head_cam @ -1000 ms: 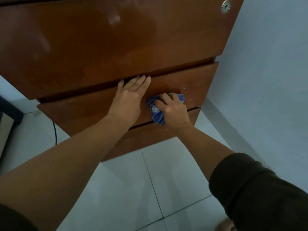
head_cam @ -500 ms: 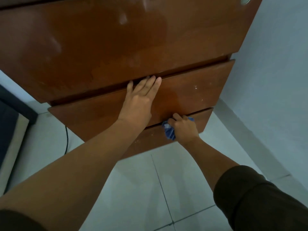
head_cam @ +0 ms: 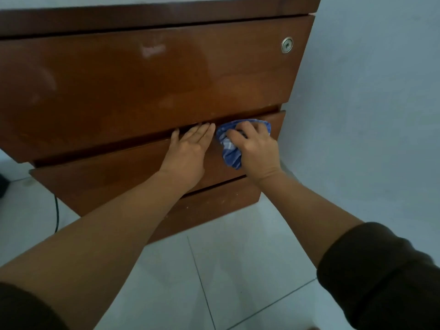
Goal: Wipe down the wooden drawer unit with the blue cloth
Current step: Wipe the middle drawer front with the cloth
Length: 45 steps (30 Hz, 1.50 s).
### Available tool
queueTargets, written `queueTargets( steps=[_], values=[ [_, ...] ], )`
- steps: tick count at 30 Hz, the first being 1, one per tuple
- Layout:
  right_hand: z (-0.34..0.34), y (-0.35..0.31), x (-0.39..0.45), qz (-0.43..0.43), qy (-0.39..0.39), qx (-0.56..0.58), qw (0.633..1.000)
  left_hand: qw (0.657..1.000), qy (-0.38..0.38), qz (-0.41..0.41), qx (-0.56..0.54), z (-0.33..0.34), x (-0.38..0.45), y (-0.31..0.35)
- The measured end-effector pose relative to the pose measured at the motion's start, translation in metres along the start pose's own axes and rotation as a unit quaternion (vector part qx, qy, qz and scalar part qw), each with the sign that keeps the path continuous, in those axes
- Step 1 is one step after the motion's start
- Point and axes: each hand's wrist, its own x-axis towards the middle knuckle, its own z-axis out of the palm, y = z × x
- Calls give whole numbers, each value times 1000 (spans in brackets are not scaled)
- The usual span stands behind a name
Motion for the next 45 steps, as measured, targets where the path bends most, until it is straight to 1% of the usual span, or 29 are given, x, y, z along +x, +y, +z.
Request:
queueTargets(
  steps=[3,9,13,16,18,20,22,26,28,30,32,36,38,42,45],
  values=[
    [19,-4,-17,15,-13,5,1000,1000,23,-5,14,9,1,2],
    [60,-15,-81,25,-111,26,993,998,66,10,22,21,0,0],
    [76,-20,-100,31,-165,34,985,997,74,15,31,24,0,0],
    [79,-19,-107,34,-243,34,969,996,78,18,42,25,0,-1],
    [77,-17,-107,54,-290,68,953,996,70,18,43,22,-1,-1],
    [68,-15,-100,63,-297,83,949,997,57,16,47,19,-1,0],
    [55,-11,-87,52,-263,81,960,997,49,11,51,16,-1,2],
    [23,8,-54,23,-113,57,992,999,32,-23,16,8,-1,10],
    [8,21,-33,28,-41,20,999,999,26,-24,15,4,1,14],
    [0,34,-15,33,11,-10,999,999,20,-6,24,2,7,21],
    [-2,47,-2,39,36,-26,998,999,11,19,30,2,18,31],
    [7,66,11,40,43,-28,998,998,6,59,20,4,45,52],
    [14,70,8,40,57,-6,998,998,19,60,31,10,51,58],
    [25,71,-2,51,78,22,995,994,69,63,53,27,49,57],
    [31,69,-3,66,95,39,993,993,84,64,58,33,48,54]
  ],
)
